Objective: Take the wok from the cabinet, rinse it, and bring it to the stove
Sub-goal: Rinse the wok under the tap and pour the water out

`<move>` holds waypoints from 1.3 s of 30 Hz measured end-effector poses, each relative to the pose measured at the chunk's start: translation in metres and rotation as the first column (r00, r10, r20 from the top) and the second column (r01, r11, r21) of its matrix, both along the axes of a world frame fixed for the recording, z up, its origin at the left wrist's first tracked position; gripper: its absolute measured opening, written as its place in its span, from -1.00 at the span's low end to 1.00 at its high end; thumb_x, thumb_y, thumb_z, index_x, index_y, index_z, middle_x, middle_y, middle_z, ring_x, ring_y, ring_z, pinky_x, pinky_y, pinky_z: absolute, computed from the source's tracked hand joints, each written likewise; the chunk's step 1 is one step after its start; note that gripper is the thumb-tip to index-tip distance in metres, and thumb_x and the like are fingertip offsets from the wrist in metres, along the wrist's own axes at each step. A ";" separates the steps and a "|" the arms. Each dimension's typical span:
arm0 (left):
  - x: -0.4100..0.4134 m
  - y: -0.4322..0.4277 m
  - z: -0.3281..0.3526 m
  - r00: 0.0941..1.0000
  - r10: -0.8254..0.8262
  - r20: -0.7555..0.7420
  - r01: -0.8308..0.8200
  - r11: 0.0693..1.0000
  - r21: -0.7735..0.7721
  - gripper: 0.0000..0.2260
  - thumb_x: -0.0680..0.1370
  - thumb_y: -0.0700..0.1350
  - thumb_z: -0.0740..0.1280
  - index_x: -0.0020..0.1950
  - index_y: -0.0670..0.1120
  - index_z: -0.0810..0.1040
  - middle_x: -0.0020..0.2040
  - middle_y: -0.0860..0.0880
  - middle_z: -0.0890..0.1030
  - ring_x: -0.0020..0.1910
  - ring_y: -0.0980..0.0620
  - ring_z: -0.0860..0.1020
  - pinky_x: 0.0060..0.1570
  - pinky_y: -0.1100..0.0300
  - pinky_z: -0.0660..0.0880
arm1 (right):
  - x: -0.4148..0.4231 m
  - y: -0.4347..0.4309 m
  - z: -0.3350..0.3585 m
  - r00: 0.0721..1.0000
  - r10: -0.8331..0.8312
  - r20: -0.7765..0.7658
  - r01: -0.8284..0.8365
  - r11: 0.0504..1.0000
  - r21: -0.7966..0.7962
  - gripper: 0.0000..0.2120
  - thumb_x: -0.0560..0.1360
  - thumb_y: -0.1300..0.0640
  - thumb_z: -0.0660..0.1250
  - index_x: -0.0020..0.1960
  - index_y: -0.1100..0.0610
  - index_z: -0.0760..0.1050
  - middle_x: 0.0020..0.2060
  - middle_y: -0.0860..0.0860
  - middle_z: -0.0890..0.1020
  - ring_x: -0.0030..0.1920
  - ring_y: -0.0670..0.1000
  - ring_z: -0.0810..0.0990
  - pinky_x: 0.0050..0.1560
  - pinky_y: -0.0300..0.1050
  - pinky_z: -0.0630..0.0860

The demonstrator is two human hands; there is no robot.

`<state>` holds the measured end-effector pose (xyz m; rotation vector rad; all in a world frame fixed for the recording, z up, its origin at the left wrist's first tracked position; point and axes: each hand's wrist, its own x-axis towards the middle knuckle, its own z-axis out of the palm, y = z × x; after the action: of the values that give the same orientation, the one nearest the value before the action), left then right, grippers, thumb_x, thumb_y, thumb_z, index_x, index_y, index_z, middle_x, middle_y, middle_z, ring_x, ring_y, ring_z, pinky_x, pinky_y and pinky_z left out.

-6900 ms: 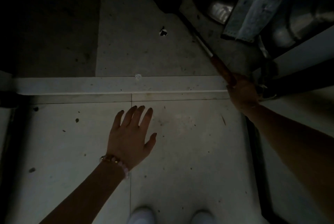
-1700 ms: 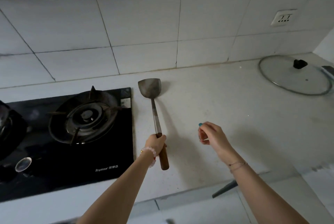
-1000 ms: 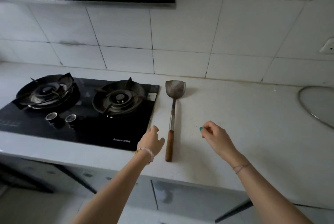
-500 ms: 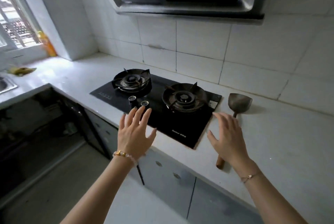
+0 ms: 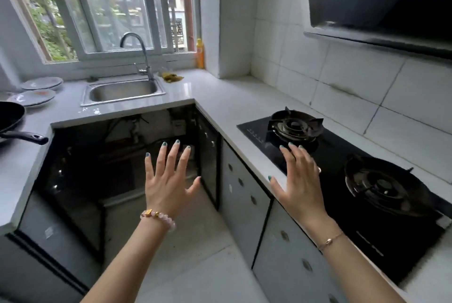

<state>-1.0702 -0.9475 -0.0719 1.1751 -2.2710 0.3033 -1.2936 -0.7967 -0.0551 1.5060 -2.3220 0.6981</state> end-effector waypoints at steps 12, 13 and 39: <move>0.156 -0.101 -0.019 0.950 0.310 0.045 -0.311 0.950 0.019 -0.31 0.29 0.11 0.49 0.35 -0.08 0.41 0.38 -0.13 0.42 0.39 -0.21 0.34 0.35 -0.28 0.15 | 0.117 -0.174 -0.033 0.959 0.275 0.069 -0.274 0.962 -0.016 -0.33 0.39 0.04 0.43 0.42 0.18 0.29 0.40 0.13 0.34 0.43 0.20 0.26 0.40 0.28 0.21; 0.164 -0.105 -0.022 0.945 0.324 0.039 -0.326 0.945 0.027 -0.30 0.28 0.10 0.50 0.35 -0.08 0.41 0.38 -0.14 0.42 0.39 -0.21 0.34 0.34 -0.29 0.15 | 0.123 -0.184 -0.034 0.955 0.288 0.067 -0.289 0.957 -0.006 -0.33 0.40 0.03 0.42 0.43 0.17 0.27 0.41 0.12 0.33 0.45 0.19 0.23 0.41 0.27 0.18; 0.132 -0.357 -0.066 0.770 0.587 0.250 -0.634 0.750 0.190 -0.35 0.25 0.15 0.49 0.30 -0.06 0.51 0.33 -0.10 0.51 0.33 -0.18 0.43 0.27 -0.25 0.32 | 0.075 -0.536 -0.071 0.818 0.539 0.201 -0.567 0.815 0.121 -0.33 0.48 -0.04 0.32 0.49 0.09 0.14 0.47 0.02 0.22 0.51 0.06 0.04 0.50 0.15 0.02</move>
<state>-0.9384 -1.3044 -0.1377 2.1186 -2.0339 0.3647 -1.2184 -1.3329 -0.1265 2.3401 -2.0848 0.7816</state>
